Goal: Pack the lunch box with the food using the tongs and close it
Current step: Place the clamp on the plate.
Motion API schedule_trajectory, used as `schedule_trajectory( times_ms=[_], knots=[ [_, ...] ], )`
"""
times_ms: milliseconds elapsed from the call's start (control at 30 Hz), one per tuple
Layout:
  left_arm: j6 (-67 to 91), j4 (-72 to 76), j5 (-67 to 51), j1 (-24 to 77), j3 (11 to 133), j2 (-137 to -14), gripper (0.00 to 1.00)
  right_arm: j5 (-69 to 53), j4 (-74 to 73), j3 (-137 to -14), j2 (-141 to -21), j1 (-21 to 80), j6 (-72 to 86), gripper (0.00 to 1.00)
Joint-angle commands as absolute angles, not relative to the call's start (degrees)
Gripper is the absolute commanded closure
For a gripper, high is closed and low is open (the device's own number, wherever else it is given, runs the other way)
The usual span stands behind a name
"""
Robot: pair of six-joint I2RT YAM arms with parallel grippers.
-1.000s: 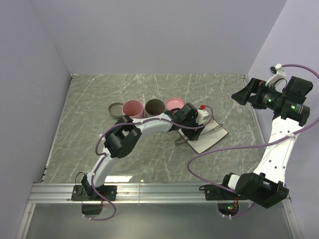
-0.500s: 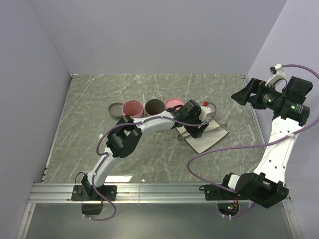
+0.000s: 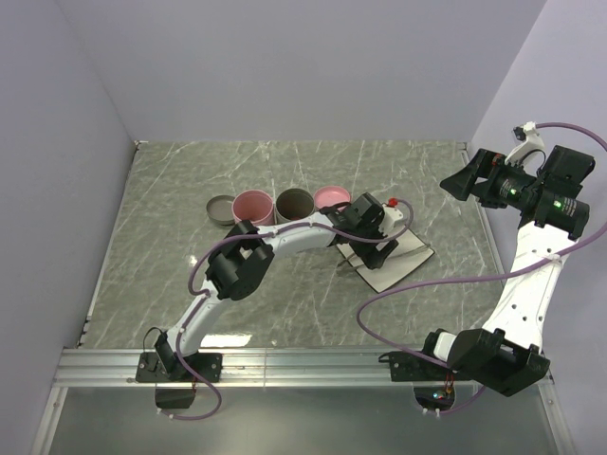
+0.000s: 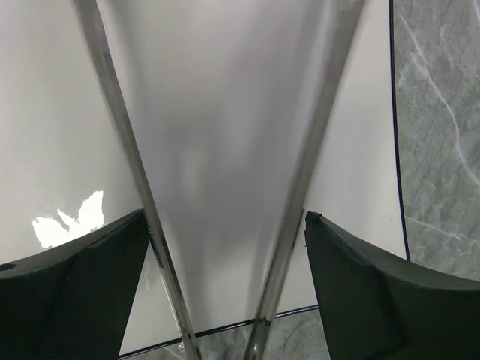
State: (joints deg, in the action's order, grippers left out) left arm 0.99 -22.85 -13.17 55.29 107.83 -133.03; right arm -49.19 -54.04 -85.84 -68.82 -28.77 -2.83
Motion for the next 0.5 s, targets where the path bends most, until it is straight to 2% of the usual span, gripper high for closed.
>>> schedule_trajectory(
  times_ms=[0, 467],
  knots=[
    [0.7, -23.0, -12.4, 55.8, 110.5, -132.8, 0.09, -50.0, -53.1, -85.9, -67.8, -29.2, -3.3, 0.0],
    [-1.5, -25.9, -12.0, 55.9, 115.9, -131.3, 0.01, -50.4, -53.4, -86.4, -67.8, -29.1, -3.2, 0.0]
  ],
)
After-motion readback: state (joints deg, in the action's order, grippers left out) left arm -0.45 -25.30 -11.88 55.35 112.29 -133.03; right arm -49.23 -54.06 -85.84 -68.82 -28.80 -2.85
